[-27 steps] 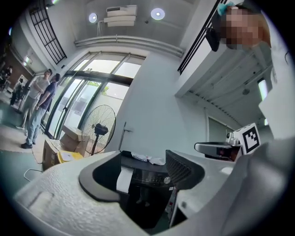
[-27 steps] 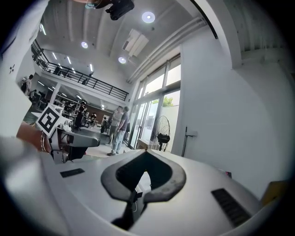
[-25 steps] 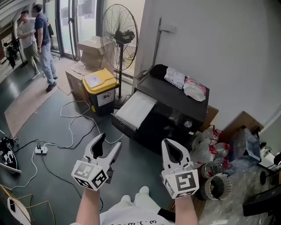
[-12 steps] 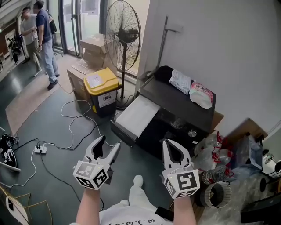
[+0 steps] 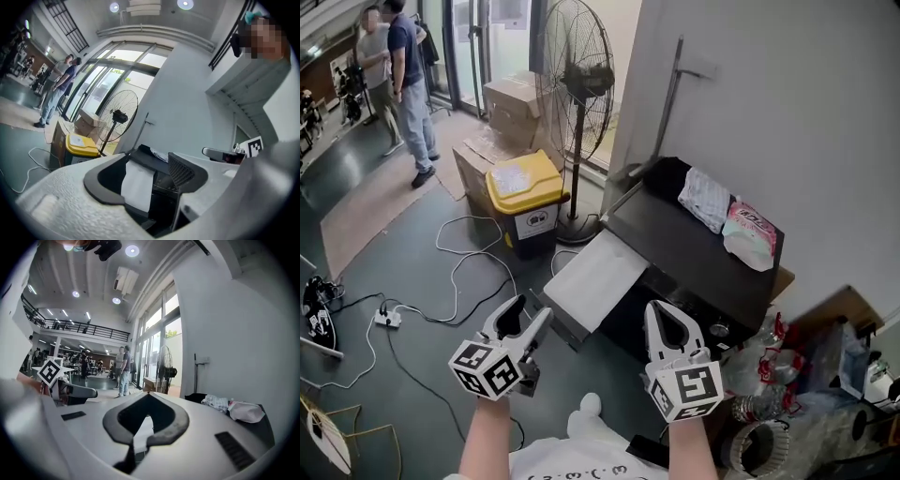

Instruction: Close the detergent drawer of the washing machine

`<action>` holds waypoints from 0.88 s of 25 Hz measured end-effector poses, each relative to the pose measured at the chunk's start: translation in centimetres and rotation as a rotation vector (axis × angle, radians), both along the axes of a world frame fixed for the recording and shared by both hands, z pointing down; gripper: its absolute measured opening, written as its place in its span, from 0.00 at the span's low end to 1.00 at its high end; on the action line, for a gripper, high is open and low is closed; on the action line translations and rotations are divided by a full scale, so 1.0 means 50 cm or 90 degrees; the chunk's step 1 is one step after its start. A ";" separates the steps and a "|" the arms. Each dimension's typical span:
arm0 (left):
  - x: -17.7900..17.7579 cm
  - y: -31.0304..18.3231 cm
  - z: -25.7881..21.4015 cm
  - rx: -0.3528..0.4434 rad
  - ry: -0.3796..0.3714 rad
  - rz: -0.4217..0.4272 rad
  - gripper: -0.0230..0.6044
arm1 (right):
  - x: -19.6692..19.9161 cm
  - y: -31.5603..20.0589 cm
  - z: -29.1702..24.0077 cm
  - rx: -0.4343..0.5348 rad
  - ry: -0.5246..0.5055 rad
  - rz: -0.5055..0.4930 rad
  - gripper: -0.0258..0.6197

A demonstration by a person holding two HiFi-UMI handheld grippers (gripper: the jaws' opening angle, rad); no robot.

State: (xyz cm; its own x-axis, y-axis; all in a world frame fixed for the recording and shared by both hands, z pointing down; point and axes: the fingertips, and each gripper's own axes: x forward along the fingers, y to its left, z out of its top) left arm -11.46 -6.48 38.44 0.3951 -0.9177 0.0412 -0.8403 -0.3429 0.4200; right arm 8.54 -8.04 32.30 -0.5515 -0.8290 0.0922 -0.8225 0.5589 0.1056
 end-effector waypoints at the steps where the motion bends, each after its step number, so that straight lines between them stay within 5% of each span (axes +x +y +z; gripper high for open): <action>1: -0.002 -0.014 0.011 -0.010 0.021 0.000 0.50 | 0.000 -0.019 0.005 -0.005 -0.001 -0.005 0.02; 13: -0.023 -0.081 0.165 -0.118 0.291 -0.015 0.50 | -0.014 -0.162 0.087 -0.076 -0.006 -0.070 0.02; 22: -0.037 -0.055 0.265 -0.166 0.421 -0.013 0.50 | -0.047 -0.160 0.163 -0.141 -0.014 -0.079 0.02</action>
